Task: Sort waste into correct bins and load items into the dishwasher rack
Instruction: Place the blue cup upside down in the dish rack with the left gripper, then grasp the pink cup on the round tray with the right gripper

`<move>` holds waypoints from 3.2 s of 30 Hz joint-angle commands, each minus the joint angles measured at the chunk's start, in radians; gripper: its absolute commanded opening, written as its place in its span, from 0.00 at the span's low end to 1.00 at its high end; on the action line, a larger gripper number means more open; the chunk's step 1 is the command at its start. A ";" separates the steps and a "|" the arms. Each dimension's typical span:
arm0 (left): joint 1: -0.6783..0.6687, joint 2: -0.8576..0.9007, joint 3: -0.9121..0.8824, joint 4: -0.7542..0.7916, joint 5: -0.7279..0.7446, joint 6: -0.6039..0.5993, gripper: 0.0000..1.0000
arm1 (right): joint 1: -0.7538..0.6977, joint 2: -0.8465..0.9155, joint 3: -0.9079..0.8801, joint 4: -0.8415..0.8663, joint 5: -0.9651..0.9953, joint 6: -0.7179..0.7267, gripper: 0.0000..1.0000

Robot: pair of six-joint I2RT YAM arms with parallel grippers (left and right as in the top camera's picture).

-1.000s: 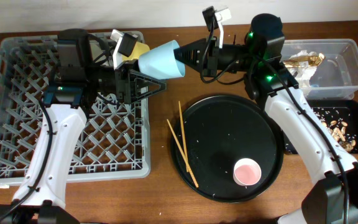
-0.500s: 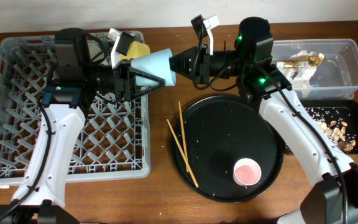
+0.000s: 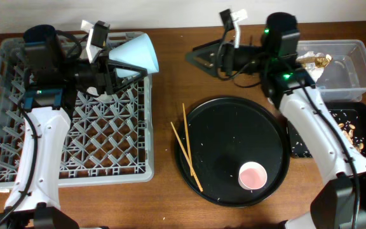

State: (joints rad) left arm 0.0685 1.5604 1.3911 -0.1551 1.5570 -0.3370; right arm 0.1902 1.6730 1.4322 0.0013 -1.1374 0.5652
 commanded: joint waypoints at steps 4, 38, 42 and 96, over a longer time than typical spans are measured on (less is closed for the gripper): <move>0.006 -0.011 0.007 -0.018 -0.300 0.039 0.64 | -0.114 0.005 0.011 -0.264 0.062 -0.122 0.99; -0.281 0.409 0.375 -1.357 -1.514 0.296 0.61 | -0.112 0.005 0.011 -0.661 0.305 -0.281 0.98; -0.233 0.409 0.375 -1.372 -1.549 0.273 0.61 | -0.112 0.005 0.011 -0.664 0.304 -0.281 0.99; -0.254 0.410 0.639 -1.159 -0.575 0.541 0.99 | -0.139 -0.256 -0.287 -0.682 0.229 -0.262 0.04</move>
State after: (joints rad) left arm -0.2302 1.9732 2.0182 -1.3113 0.5255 0.0658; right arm 0.0536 1.4425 1.1046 -0.8207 -0.5919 0.3088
